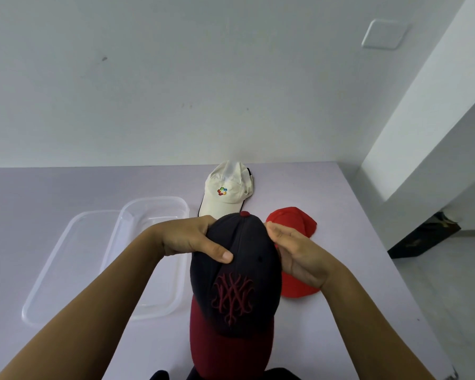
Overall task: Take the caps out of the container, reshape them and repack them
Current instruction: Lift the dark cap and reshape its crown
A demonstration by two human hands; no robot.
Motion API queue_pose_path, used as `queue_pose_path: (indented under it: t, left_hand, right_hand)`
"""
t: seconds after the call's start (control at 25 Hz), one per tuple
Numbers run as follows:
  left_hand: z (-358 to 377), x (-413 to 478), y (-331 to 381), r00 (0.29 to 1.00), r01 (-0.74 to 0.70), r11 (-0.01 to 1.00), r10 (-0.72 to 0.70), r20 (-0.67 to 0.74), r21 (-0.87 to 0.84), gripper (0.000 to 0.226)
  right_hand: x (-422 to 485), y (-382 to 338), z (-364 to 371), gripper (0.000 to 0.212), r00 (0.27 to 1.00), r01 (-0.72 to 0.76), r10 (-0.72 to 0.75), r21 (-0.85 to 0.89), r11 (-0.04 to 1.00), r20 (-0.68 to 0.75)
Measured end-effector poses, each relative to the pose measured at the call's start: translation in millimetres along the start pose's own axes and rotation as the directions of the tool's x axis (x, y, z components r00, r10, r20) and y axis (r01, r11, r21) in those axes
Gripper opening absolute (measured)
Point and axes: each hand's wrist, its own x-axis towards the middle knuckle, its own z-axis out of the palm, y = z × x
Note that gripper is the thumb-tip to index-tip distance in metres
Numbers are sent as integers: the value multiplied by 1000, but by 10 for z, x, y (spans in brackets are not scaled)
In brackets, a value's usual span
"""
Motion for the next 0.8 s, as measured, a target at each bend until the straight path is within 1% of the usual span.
queue_pose_path:
  t: [0.08,0.2,0.24,0.32,0.36,0.4,0.48,0.56,0.64,0.68,0.76,0.8]
  left_hand:
    - [-18,-20,-42,1000,-13,1000,13,-6,-21,22]
    - [-37,-18,-84,1000,-17,999,17,-11,-34,22]
    - [-38,-11,-89,1000,-13,999,13,-5,-32,22]
    - [-38,10,-102,1000,-9,1000,9,10,-29,22]
    - [-37,23,-112,1000,-11,999,11,8,-38,21]
    - [-40,33,-126,1000,-14,999,14,-2,-52,21]
    - [-60,45,-171,999,-31,995,29,-17,-91,26]
    - [-89,50,-223,999,-35,992,33,-20,-123,33]
    - [-114,71,-270,999,-30,991,25,-37,-130,26]
    - [-122,85,-287,999,-24,993,18,-46,-119,25]
    - [-132,122,-301,999,4,995,-8,-43,-103,30]
    - [-137,147,-315,999,18,994,-22,-39,-103,31]
  right_hand:
    - [-13,27,-78,38,998,-57,57,5,998,4]
    - [2,88,-178,30,991,-112,117,-83,990,57]
    - [16,114,-211,33,990,-109,117,-92,990,78]
    - [54,131,-266,51,989,-102,111,-88,991,102]
    - [66,128,-284,58,990,-92,100,-79,993,96]
    - [74,122,-304,59,994,-76,81,-67,995,77]
    - [99,108,-339,55,999,-46,46,-37,998,12]
    - [125,110,-354,55,996,-64,63,-27,998,-57]
    - [153,162,-365,56,990,-137,134,-65,988,-53]
    - [160,184,-343,53,986,-164,162,-85,983,-35]
    - [207,220,-302,42,988,-152,150,-114,982,-24]
    - [249,230,-283,36,992,-119,113,-128,985,-51]
